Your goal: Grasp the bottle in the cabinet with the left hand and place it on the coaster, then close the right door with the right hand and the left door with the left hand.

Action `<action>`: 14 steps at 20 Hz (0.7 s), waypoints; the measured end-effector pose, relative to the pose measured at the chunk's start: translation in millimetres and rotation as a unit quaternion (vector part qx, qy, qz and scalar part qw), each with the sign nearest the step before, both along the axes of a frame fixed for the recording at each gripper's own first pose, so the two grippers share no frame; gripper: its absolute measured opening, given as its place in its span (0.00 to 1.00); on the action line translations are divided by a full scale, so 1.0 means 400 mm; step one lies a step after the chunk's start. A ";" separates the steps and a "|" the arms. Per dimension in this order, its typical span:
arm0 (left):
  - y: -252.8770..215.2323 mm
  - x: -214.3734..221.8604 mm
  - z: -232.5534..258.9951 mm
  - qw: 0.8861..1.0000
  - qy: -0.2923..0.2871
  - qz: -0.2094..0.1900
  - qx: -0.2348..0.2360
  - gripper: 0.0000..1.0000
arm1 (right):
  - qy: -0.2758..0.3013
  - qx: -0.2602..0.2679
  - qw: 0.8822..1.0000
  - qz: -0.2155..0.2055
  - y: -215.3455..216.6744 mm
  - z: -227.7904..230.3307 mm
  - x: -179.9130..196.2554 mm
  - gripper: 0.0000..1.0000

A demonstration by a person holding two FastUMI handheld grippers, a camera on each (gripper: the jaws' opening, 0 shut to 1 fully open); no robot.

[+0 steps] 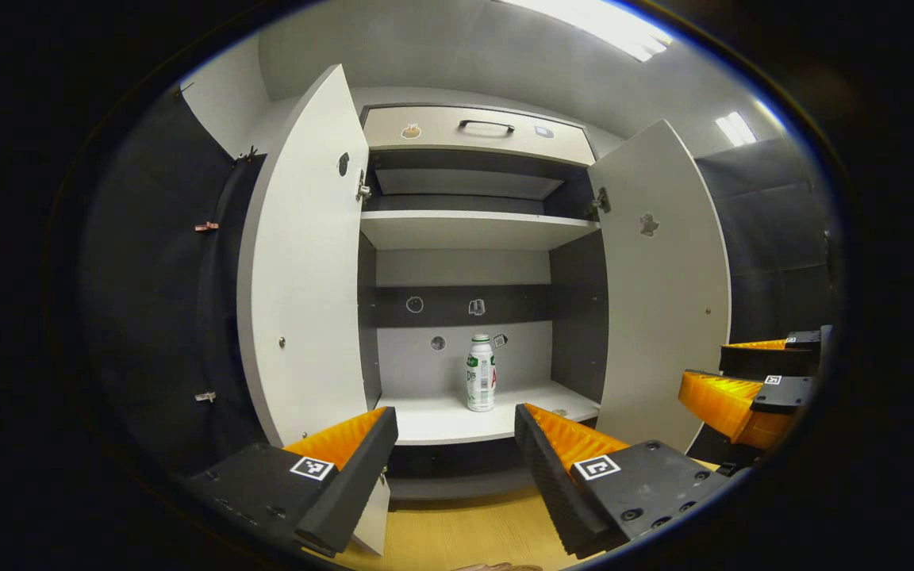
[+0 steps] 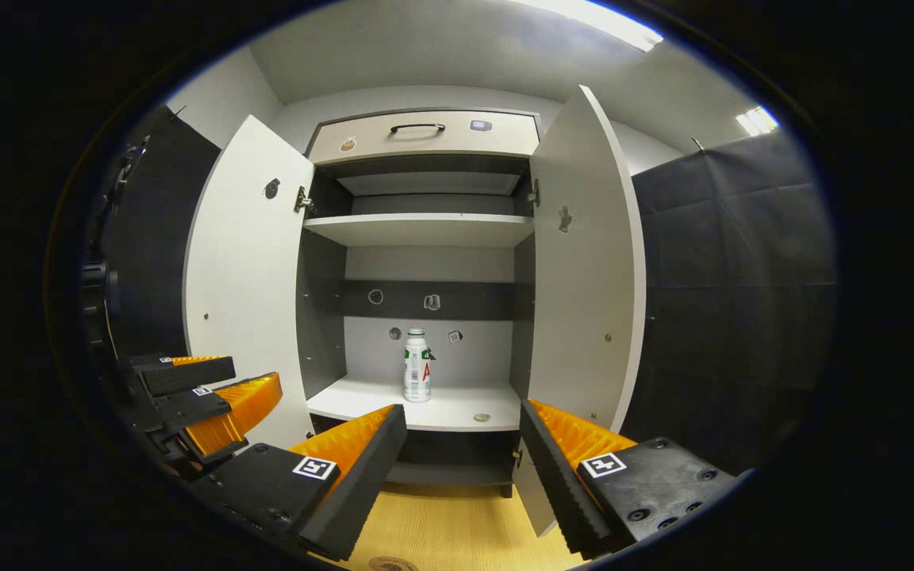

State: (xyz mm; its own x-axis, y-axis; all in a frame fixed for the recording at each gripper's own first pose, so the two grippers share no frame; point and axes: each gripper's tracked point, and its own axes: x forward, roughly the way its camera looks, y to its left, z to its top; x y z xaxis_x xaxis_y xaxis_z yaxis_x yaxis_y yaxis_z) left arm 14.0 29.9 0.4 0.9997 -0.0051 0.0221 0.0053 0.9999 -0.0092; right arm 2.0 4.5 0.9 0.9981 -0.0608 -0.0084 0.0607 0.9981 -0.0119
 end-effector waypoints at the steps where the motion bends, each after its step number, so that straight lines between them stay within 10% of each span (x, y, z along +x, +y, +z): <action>1: 0.004 0.001 -0.003 1.000 -0.001 -0.001 0.001 0.94 | 0.000 -0.002 1.000 -0.005 -0.001 0.001 -0.003 0.96; 14: -0.018 0.134 -0.051 0.999 0.012 -0.027 0.018 0.95 | -0.006 -0.017 1.000 0.011 0.023 -0.011 0.104 0.96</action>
